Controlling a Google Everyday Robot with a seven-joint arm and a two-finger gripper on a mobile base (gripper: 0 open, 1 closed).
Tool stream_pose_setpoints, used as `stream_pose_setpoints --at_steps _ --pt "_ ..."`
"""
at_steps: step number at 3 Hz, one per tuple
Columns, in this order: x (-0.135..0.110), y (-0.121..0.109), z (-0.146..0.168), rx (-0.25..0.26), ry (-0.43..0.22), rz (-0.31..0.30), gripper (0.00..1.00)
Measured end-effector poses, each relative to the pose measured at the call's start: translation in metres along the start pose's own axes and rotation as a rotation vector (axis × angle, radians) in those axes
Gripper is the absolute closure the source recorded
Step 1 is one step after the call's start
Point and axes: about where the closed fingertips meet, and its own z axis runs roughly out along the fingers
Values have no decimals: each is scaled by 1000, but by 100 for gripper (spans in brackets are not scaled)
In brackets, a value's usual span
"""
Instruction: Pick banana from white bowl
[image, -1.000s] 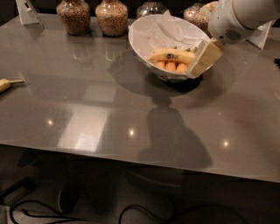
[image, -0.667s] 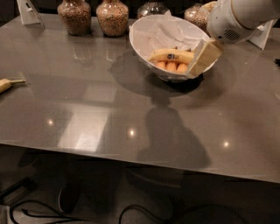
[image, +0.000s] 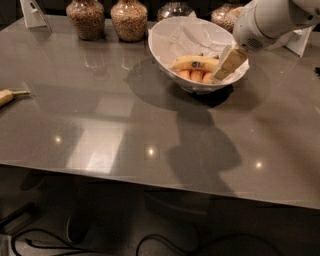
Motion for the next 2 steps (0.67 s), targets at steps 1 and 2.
stream_pose_setpoints --at_steps 1,2 --pt "13 -22 33 13 2 43 25" --pt "19 -33 58 -5 -9 92 37"
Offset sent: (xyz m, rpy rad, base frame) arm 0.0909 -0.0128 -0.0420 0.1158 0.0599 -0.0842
